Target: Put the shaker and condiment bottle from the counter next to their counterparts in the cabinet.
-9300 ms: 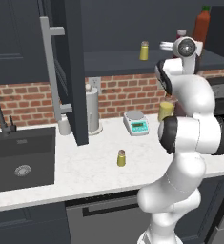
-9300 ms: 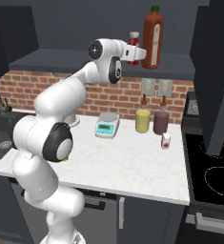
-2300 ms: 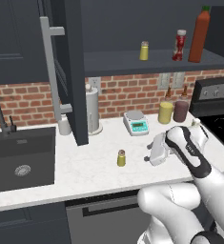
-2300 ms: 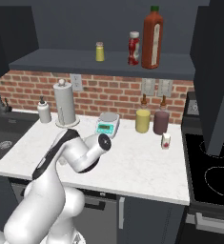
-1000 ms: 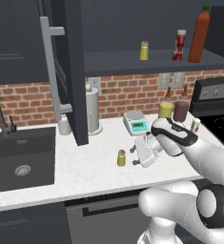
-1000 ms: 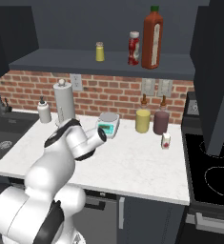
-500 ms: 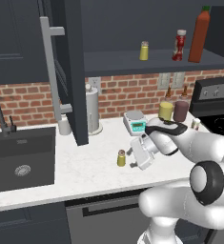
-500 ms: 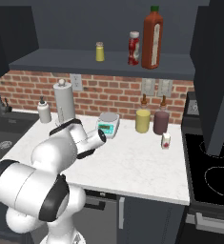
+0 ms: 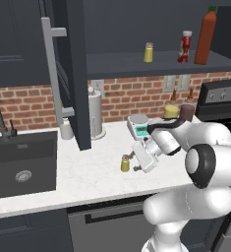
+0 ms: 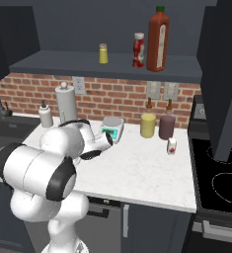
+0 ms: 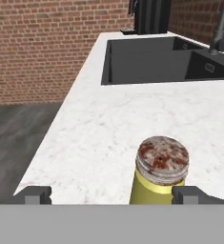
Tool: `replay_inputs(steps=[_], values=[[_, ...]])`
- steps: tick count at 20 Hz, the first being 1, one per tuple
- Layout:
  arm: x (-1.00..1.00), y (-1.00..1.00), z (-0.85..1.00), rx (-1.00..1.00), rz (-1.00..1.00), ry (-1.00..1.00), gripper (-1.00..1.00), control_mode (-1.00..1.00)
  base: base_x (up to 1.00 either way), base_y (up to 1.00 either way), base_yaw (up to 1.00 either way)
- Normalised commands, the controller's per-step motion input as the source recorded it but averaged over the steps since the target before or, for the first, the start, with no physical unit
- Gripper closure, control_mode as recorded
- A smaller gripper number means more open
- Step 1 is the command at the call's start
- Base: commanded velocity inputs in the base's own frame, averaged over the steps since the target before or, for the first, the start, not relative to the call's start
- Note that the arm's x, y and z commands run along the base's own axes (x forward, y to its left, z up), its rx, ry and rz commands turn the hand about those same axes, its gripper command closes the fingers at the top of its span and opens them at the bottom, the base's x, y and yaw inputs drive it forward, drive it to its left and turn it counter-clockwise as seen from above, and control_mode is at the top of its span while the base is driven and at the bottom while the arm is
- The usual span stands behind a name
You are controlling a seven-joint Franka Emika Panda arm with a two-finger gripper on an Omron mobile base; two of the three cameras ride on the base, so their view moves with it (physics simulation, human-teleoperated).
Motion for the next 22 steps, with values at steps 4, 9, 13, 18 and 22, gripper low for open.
replay_inputs(steps=[4,9,13,18,22], values=[[0.1,0.0,-0.02,0.03,0.05,0.0,-1.0,-1.0,0.0,0.0,0.0],[0.05,0.0,-0.08,0.02,0.03,0.0,-1.0,-1.0,0.0,0.0,0.0],[0.02,0.0,-0.08,0.02,0.02,0.0,-1.0,-1.0,0.0,0.0,0.0],[0.11,0.06,-0.05,0.02,0.0,0.0,-1.0,-1.0,0.0,0.0,0.0],[0.12,0.08,0.0,0.02,0.0,0.0,-1.0,-1.0,0.0,0.0,0.0]])
